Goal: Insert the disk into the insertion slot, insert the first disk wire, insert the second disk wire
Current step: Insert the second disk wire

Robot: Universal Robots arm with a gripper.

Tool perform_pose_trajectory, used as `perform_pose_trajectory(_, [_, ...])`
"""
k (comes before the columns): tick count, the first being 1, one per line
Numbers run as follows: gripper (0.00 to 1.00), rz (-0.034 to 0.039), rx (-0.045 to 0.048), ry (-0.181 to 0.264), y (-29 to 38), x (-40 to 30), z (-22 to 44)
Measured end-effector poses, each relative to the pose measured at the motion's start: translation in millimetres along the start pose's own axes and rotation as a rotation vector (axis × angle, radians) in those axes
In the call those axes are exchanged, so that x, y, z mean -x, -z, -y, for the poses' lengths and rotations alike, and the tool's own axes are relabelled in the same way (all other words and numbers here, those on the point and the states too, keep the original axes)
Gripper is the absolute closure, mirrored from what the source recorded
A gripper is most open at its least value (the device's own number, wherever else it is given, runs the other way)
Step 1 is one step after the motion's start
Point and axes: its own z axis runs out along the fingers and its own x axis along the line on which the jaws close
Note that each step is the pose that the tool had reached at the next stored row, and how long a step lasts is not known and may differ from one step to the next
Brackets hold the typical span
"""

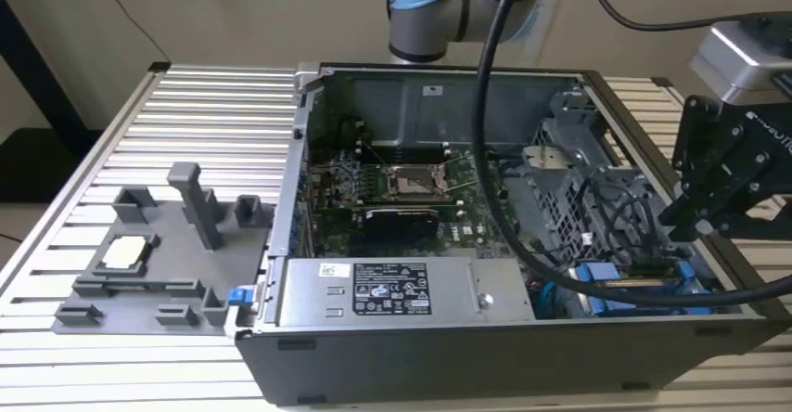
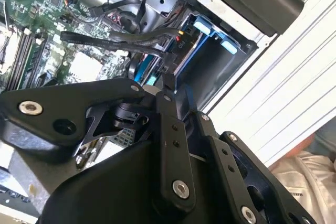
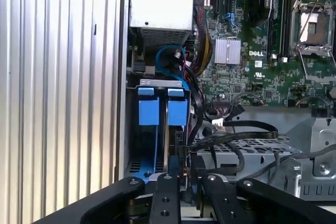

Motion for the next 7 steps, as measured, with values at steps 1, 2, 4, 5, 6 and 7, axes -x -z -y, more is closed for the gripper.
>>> perform_pose_trajectory(1, [0.76,-0.0001,-0.0029,0.000,0.0,0.1,-0.1])
perform_pose_trajectory(2, [0.76,0.0003,-0.0047,0.000,0.0,0.1,-0.1])
perform_pose_trajectory(4, [0.76,0.0007,-0.0055,0.000,0.0,0.1,-0.2])
perform_pose_trajectory(5, [0.76,0.0008,-0.0058,0.000,0.0,0.1,-0.2])
perform_pose_trajectory(6, [0.76,0.0009,-0.0059,0.000,0.0,0.1,-0.2])
perform_pose_trajectory(7, [0.76,0.0009,-0.0060,0.000,0.0,0.1,-0.2])
